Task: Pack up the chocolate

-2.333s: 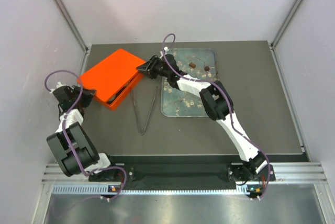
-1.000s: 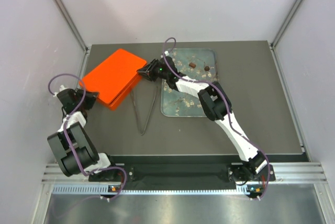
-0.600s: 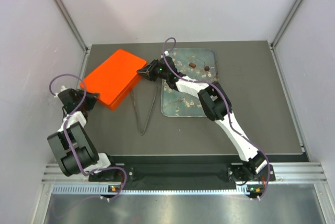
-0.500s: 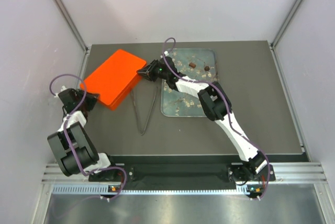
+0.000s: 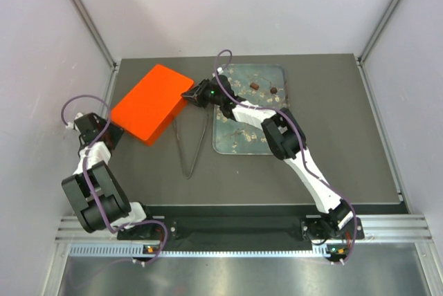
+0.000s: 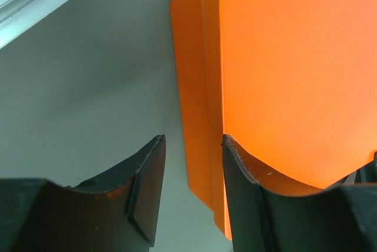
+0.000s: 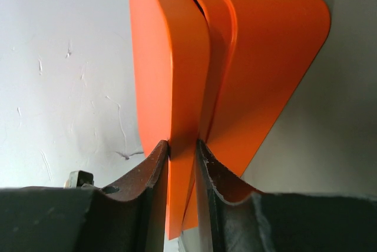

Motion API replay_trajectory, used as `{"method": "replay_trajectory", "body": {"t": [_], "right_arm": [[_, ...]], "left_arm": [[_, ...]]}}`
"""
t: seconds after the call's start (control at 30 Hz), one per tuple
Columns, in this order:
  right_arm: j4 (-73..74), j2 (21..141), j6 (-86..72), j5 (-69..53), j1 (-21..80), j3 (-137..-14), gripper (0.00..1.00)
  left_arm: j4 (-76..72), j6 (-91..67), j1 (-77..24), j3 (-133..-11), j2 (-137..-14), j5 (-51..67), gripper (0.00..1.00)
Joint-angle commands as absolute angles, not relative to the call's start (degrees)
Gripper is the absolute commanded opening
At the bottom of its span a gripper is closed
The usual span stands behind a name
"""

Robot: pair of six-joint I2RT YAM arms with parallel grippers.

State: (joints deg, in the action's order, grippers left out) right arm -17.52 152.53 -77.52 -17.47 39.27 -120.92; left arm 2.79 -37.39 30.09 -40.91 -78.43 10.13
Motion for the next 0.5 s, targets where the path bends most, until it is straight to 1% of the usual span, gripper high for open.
{"method": "replay_trajectory", "body": {"t": [0.0,0.23,0.47], "right_arm": [[-20.6,153.6,-76.4,-16.3,39.3,-123.1,0.20],[-24.6,153.7,-76.8,-16.7,39.3,-123.1,0.22],[-26.0,154.9,-77.0,-16.8,39.2,-124.4,0.24]], "left_arm": [[3.6,-37.0,30.4,-42.8,-77.9,10.1,0.48],[0.6,-39.2,30.3,-42.0,-80.2,14.5,0.45],[0.5,-39.2,30.3,-41.9,-79.2,14.1,0.45]]}}
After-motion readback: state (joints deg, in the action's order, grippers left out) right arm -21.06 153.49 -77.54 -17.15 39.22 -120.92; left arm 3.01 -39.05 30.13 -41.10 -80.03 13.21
